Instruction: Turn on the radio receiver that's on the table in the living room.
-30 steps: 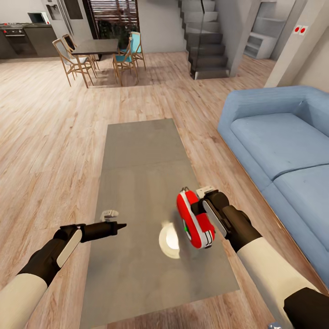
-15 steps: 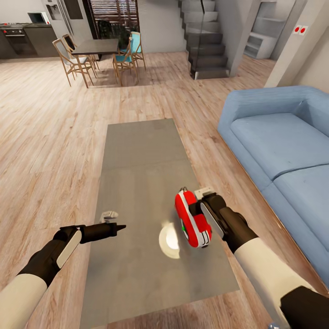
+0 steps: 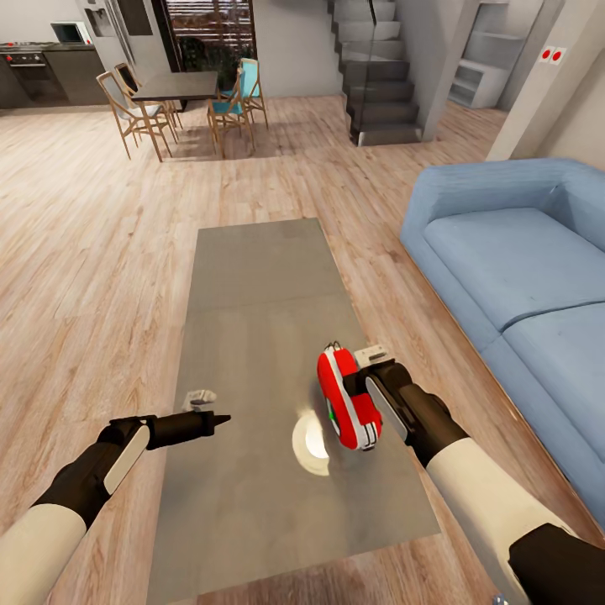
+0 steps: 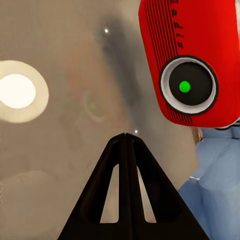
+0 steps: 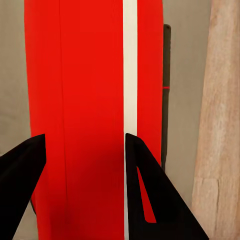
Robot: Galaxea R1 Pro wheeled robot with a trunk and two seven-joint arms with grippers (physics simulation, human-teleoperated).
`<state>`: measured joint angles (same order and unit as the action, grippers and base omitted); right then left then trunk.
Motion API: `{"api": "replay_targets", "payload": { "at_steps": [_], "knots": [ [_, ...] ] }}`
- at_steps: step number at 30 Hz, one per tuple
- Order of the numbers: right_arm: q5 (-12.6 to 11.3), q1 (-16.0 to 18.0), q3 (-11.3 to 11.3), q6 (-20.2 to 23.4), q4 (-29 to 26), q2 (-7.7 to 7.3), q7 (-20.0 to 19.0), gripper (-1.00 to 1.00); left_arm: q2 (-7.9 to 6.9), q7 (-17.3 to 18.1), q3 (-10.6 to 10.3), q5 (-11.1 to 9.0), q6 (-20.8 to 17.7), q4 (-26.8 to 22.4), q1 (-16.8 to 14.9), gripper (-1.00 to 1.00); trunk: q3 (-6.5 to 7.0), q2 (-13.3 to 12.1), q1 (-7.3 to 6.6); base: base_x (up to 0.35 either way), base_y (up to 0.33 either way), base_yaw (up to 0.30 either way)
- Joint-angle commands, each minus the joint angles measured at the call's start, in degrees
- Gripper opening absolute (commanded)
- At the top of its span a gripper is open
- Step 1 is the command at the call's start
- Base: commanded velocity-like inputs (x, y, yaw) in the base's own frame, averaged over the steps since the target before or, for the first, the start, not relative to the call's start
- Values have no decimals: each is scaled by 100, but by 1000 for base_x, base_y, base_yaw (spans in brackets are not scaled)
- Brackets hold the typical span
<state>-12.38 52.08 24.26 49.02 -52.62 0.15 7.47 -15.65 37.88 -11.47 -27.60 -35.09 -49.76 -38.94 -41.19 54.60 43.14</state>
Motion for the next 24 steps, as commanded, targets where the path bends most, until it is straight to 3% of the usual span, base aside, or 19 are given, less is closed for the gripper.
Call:
{"api": "replay_targets", "payload": {
  "at_steps": [1,9,24],
  "knots": [
    [-1,1,0,-30,39,1,0,-100,2,0,0,0,3,1,0,-100,0,0,0,0,0,0],
    [-7,-3,0,-240,337,-7,-23,-100,9,-8,-4,0,11,1,0,-100,0,0,0,0,0,0],
    [8,2,0,-240,349,-23,-65,-100,9,-4,-4,0,11,-7,0,-100,0,0,0,0,0,0]
  ]
}}
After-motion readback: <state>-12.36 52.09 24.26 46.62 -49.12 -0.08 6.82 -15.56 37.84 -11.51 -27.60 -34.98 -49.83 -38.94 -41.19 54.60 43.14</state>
